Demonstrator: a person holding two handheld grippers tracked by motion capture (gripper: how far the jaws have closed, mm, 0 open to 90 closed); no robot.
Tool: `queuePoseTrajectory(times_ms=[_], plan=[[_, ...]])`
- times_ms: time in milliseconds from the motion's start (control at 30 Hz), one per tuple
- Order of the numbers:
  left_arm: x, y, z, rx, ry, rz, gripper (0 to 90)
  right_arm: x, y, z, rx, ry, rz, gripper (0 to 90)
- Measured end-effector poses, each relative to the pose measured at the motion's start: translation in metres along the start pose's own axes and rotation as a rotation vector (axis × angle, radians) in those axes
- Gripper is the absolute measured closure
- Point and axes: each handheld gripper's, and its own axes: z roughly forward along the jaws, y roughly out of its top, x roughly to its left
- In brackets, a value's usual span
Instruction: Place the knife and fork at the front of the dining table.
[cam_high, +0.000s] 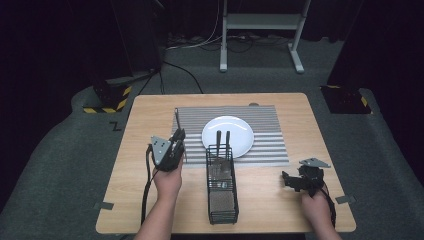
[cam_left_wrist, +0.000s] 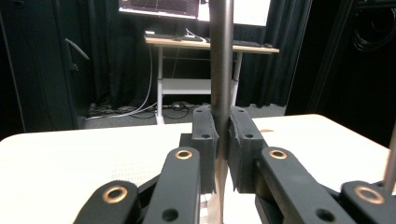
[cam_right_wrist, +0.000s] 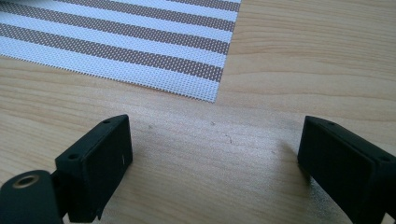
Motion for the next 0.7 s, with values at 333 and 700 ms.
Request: queuePoseTrajectory(times_ms=[333, 700], plan=[[0.006, -0.009, 0.019, 0.042, 0.022, -0.010, 82.0, 0.000, 0.000, 0.000, 0.000, 0.006, -0.010, 9.7], [0.013, -0.014, 0.034, 0.089, 0.022, -0.048, 82.0, 0.001, 0.002, 0.002, 0.003, 0.007, -0.010, 9.2]])
